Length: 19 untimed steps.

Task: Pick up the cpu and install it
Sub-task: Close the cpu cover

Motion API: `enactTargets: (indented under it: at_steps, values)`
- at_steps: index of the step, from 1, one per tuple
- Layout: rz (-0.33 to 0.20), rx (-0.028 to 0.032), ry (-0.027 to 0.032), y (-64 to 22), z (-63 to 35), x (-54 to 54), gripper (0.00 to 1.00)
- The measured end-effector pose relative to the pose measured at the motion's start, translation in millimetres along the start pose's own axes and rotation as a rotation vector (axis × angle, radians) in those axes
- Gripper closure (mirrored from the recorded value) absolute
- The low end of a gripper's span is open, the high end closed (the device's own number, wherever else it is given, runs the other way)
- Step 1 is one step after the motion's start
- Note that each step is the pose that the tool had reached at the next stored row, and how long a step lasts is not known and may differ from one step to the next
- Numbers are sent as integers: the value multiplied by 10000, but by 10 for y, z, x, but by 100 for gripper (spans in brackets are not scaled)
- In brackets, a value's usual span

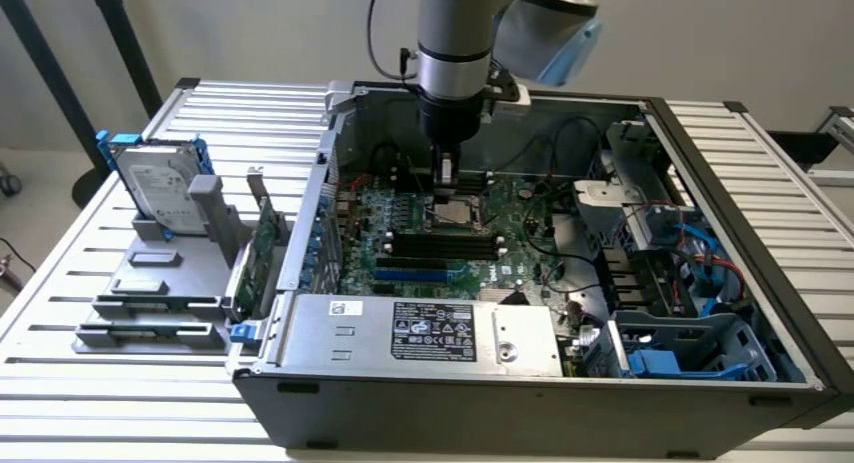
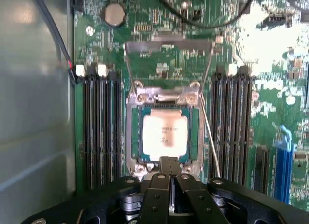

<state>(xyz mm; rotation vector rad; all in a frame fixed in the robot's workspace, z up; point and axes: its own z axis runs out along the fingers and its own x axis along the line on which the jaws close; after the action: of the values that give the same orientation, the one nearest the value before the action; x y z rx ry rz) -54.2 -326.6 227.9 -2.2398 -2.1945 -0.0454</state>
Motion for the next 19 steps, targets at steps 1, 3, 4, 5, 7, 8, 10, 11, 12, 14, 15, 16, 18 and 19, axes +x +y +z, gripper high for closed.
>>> enactTargets:
  at_steps: [1,3,4,5,7,8,10,11,12,14,15,16,18,19]
  values:
    - [1,25,7,45,-18,0,89]
    - [4,85,15,133,-72,0,89]
    - [3,116,20,178,-108,-1,89]
    - [5,144,23,220,-151,-4,89]
    - [5,195,28,304,-239,-9,89]
    - [6,221,28,348,-283,-11,89]
    - [8,270,30,438,-365,-13,89]
    - [7,292,34,484,-397,-13,89]
    - [10,315,33,529,-427,-13,89]
    - [9,340,43,624,-477,-12,89]
    - [7,348,48,670,-498,-11,89]
    - [5,355,51,715,-514,-10,89]
    - [-2,360,66,805,-533,-10,89]
    - [-6,362,73,850,-536,-10,89]
